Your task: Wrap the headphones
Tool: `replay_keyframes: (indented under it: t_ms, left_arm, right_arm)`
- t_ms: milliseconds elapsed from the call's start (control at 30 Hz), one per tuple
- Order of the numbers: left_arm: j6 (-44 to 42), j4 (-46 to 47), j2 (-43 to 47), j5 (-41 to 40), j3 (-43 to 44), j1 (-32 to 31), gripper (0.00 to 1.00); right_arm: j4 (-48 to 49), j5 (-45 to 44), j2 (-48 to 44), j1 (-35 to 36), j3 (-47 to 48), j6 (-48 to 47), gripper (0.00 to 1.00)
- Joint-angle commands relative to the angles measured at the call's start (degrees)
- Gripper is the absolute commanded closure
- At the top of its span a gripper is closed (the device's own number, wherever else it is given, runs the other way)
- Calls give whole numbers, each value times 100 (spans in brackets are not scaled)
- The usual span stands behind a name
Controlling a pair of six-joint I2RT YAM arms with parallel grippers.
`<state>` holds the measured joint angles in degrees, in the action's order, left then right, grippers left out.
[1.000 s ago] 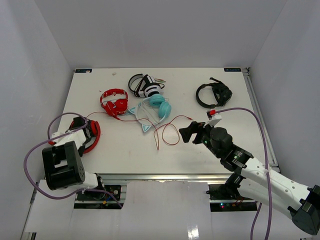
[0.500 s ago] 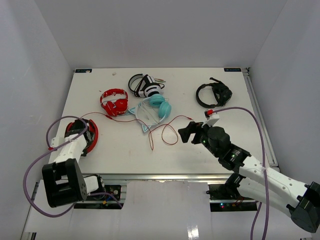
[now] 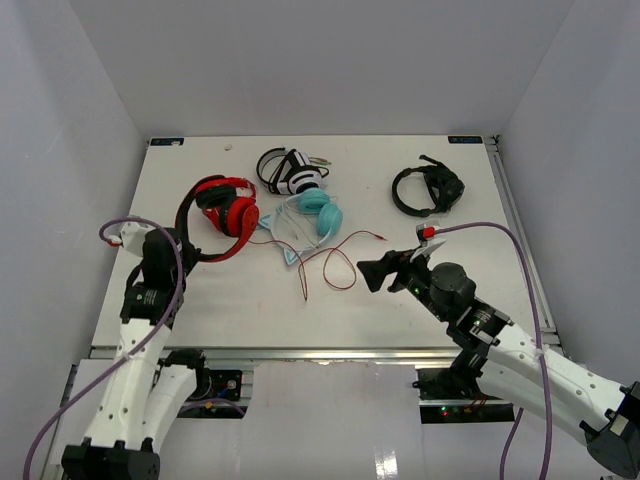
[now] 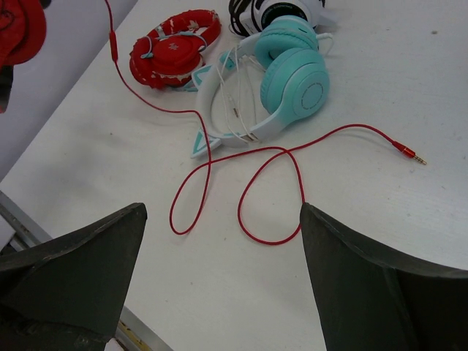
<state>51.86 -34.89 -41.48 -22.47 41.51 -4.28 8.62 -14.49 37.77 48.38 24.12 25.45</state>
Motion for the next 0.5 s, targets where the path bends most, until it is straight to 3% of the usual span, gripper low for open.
replay_keyframes:
  t_ms: [0,167,267,467]
  left_arm:
    - [-1477,1040,347,1797,100,-41,100]
    - [-2100,1023,455,2972,226,-82,100]
    - [-2393,1072,675,4387,528,-84,100]
    - [-2733,967,844,5934,1227,-82,100]
  right_arm:
    - [486,200,-170,5,-94,-279,7]
    - [689,329,-322,5,-199,-335,7]
    - [944,405,-507,5,-422,-431,6]
    - [1579,1103,-866,5,-698,-768,2]
